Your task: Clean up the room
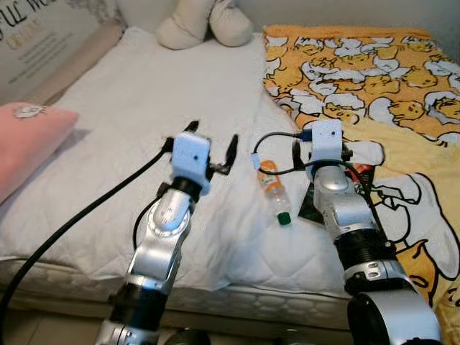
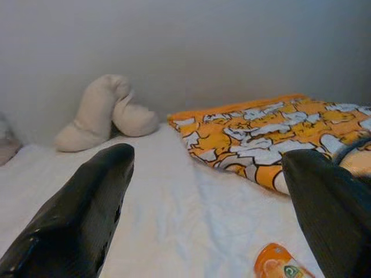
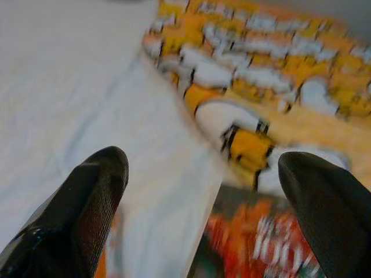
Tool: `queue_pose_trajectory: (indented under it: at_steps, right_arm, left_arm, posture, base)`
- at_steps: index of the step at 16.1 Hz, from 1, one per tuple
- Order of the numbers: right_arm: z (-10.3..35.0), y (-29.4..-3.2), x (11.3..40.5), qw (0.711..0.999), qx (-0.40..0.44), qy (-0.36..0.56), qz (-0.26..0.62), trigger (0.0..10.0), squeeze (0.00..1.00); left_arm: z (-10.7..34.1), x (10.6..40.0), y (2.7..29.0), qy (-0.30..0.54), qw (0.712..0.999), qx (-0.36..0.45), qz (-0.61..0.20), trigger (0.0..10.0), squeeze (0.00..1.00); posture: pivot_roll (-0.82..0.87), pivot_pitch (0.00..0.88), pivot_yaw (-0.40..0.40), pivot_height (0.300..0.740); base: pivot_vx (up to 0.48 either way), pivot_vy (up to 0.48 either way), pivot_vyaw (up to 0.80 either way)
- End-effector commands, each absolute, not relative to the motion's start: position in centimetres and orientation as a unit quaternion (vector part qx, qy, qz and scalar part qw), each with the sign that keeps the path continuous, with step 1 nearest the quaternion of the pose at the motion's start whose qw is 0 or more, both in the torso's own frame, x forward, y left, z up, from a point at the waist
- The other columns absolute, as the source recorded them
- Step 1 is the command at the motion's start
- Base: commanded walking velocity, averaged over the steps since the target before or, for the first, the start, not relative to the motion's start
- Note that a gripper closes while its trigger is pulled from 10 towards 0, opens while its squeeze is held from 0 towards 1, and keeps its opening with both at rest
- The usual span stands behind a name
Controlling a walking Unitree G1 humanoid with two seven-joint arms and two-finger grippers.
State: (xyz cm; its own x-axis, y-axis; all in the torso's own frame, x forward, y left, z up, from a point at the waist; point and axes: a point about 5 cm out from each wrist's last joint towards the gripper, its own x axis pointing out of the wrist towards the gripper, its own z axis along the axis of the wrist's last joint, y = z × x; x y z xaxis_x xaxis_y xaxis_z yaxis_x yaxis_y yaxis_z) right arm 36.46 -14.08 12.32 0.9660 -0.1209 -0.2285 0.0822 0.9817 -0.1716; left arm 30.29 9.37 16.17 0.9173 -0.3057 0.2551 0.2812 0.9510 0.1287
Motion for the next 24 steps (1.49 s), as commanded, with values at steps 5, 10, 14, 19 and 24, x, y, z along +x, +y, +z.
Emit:
queue_pose_trajectory:
  at_steps: [5,10,14,19,24]
  right_arm:
    - [9.8,-13.2,36.2,0.981,-0.046,0.182,-0.049,10.0,0.00]
    - [8.3,-12.7,36.1,0.972,-0.036,0.231,-0.031,10.0,0.00]
    - [7.6,-11.6,35.7,0.967,-0.027,0.252,-0.014,10.0,0.00]
    - [8.4,-10.8,35.9,0.970,-0.013,0.241,-0.003,10.0,0.00]
    - [10.8,-9.4,36.3,0.985,-0.028,0.170,0.020,10.0,0.00]
  left_arm:
    - [19.7,28.2,8.2,-0.234,0.953,0.069,-0.180,10.0,0.00]
    - [15.1,26.9,9.8,-0.097,0.970,0.081,-0.206,10.0,0.00]
    - [15.6,26.3,14.2,-0.055,0.962,0.088,-0.251,10.0,0.00]
    - [16.8,25.1,12.6,-0.041,0.939,0.069,-0.333,10.0,0.00]
    - [16.8,24.8,12.0,-0.031,0.937,0.064,-0.342,10.0,0.00]
  posture:
    - [-0.12,0.117,0.078,0.731]
    - [-0.11,0.197,0.099,0.731]
    - [-0.10,0.238,0.102,0.731]
    - [-0.09,0.250,0.104,0.731]
    - [-0.09,0.250,0.099,0.731]
  base:
    - [0.000,0.000,0.00]
    - [0.000,0.000,0.00]
    - [0.000,0.000,0.00]
    - [0.000,0.000,0.00]
    - [0.000,0.000,0.00]
